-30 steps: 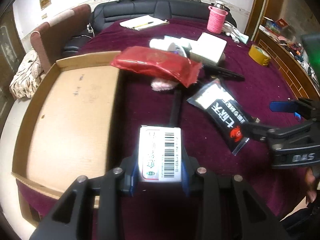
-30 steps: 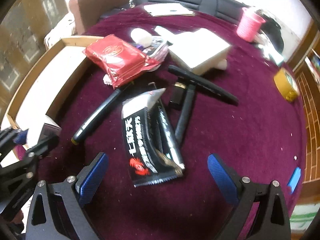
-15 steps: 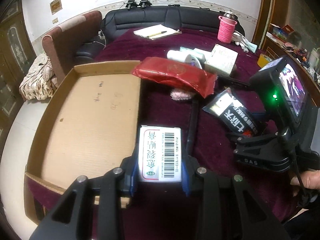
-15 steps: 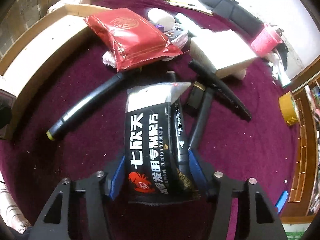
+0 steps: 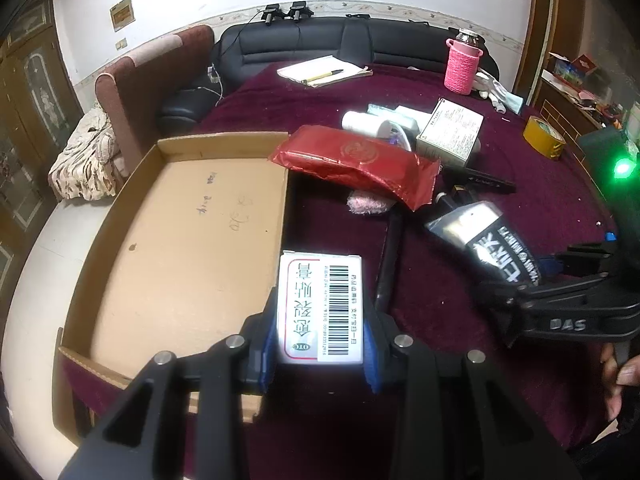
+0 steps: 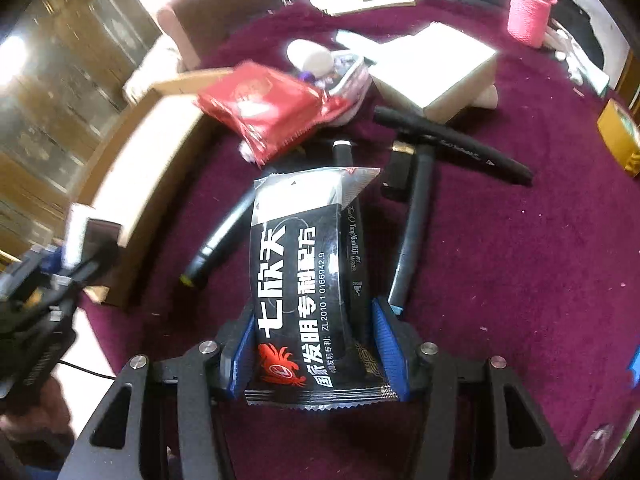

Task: Organize objects
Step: 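Carry the white box into the cardboard tray with the left gripper while the right drops the black packet there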

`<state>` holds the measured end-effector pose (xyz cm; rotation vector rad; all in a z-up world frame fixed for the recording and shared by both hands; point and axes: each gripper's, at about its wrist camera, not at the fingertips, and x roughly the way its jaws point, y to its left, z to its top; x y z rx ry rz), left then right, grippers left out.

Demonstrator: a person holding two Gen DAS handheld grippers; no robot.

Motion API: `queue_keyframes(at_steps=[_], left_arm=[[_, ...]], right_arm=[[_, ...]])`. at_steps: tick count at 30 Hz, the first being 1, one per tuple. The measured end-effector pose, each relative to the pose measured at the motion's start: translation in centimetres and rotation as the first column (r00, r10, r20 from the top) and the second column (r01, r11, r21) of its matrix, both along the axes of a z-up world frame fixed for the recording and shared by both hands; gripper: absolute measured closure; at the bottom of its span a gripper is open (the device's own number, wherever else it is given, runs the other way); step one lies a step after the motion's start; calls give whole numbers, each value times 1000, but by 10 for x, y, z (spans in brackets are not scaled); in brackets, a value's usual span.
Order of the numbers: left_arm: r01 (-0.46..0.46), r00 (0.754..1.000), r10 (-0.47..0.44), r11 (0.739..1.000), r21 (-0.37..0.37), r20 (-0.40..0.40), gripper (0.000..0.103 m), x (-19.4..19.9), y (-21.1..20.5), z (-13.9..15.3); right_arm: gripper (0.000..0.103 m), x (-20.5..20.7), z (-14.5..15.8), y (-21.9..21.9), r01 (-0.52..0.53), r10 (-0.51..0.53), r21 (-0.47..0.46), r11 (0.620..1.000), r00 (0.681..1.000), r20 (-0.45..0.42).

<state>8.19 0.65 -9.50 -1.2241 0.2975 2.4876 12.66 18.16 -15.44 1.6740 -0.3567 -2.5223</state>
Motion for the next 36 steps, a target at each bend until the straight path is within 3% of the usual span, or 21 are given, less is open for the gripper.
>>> queue_keyframes(at_steps=[7, 14, 20, 24, 29, 33, 36], left_arm=[[-36, 999, 36, 999, 24, 22, 70, 4, 13, 6], [-75, 997, 75, 997, 12, 37, 70, 12, 19, 10], [-58, 998, 58, 998, -13, 31, 70, 7, 13, 4], [-26, 1000, 26, 1000, 15, -4, 70, -16, -5, 14], [-27, 1000, 27, 998, 59, 1, 70, -57, -53, 26], [-65, 998, 64, 996, 59, 16, 70, -102, -97, 26], [-75, 995, 71, 995, 65, 66, 70, -137, -120, 20]], right_arm=[[44, 22, 19, 14, -27, 22, -79, 996, 997, -71], [44, 33, 25, 19, -55, 54, -11, 998, 995, -89], [44, 22, 23, 14, 1, -3, -21, 1000, 996, -90], [44, 1, 42, -6, 40, -46, -57, 998, 994, -100], [44, -48, 57, -61, 2, -12, -99, 995, 996, -94], [44, -98, 47, -100, 4, -8, -170, 985, 1000, -24], [44, -134, 34, -129, 0, 3, -158, 987, 1000, 22]])
